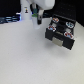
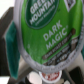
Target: Open the kcup holder, insert the kcup into the holder, and close the kcup holder
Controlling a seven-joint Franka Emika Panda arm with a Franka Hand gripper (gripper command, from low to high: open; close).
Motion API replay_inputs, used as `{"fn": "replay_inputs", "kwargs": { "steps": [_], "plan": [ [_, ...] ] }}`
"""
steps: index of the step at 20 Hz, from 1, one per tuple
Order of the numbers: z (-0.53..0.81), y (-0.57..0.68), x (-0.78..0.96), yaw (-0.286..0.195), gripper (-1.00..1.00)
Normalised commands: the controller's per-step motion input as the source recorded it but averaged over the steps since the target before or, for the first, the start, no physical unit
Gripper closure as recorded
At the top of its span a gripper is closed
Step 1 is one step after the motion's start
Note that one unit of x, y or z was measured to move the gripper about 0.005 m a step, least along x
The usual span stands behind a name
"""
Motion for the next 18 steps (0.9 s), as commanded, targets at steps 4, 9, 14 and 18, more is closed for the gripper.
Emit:
{"fn": "replay_inputs", "kwargs": {
  "steps": [4, 9, 14, 18],
  "plan": [
    [0.33, 0.66, 0.10, 0.000, 1.00],
    [0.28, 0.66, 0.10, 0.007, 1.00],
    [0.19, 0.66, 0.10, 0.010, 1.00],
    [0.12, 0.67, 0.02, 0.059, 1.00]
  ]
}}
